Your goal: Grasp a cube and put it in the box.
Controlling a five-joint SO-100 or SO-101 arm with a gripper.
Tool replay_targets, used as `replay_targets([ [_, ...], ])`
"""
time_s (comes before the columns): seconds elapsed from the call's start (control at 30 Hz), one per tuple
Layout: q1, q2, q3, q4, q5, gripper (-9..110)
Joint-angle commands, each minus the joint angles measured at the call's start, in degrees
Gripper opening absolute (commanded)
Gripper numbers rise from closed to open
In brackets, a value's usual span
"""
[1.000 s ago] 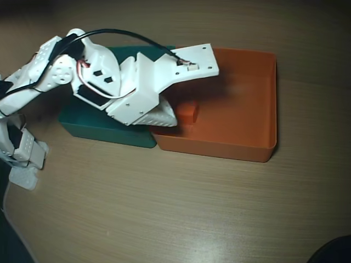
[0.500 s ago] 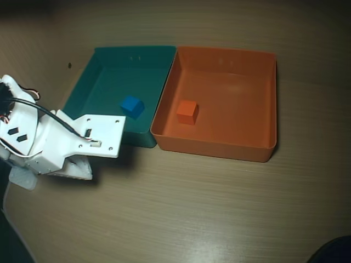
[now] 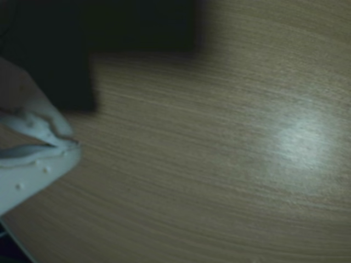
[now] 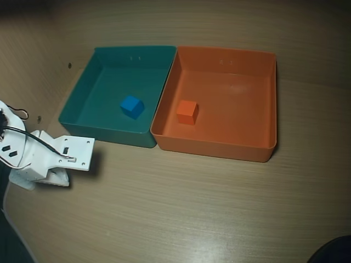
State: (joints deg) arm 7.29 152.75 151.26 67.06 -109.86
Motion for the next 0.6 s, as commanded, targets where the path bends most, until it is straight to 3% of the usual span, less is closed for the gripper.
replay_targets([
  [0.0, 0.0, 8.96, 5.89, -0.53, -0.35, -6],
  [0.23, -0.79, 26.37, 20.13, -0.53, -0.35, -6],
  [0.57, -0.88, 37.88, 30.76, 0.53, 0.09, -6],
])
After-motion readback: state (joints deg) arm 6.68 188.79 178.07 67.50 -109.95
